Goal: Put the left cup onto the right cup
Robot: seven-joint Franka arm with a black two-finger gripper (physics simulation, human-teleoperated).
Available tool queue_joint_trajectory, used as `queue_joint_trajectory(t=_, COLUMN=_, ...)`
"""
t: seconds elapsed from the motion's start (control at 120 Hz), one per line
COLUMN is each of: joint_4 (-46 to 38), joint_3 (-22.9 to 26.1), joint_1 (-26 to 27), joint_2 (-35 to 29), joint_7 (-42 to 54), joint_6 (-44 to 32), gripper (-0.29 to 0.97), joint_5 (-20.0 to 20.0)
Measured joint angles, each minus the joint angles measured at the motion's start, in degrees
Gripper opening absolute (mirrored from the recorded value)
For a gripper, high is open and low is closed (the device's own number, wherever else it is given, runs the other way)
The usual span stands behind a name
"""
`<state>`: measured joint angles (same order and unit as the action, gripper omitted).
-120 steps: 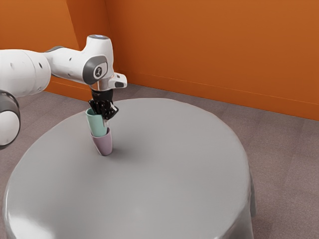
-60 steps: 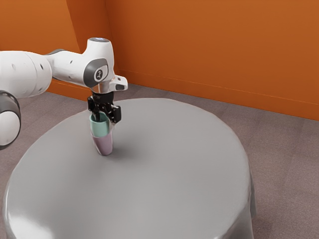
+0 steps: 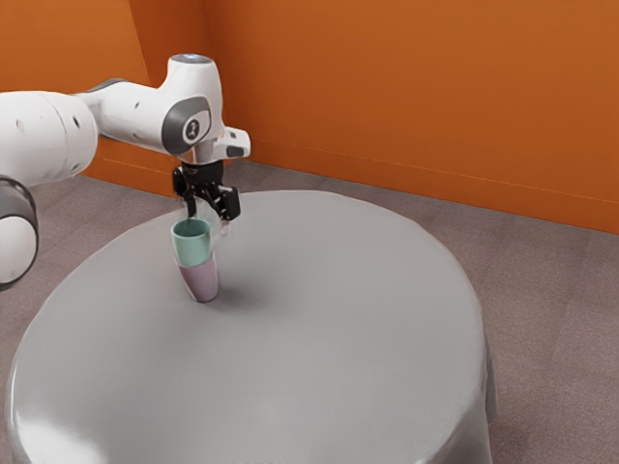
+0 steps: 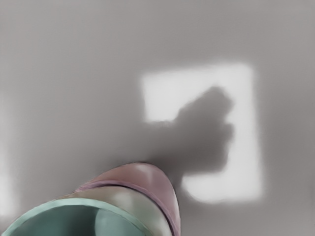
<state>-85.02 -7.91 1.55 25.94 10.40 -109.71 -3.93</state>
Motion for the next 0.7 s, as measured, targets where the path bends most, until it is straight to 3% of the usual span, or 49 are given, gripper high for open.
queue_joint_trajectory(t=0.408, joint_4=-2.44, joint_3=-0.03, joint_1=2.05, joint_2=-9.5, joint_7=0.05, joint_6=0.95, gripper=0.68, joint_5=-0.41)
queue_joint_trajectory(t=0.7, joint_4=-5.01, joint_3=0.14, joint_1=5.24, joint_2=-16.15, joint_7=-1.94, joint_6=9.67, gripper=0.68, joint_5=0.83)
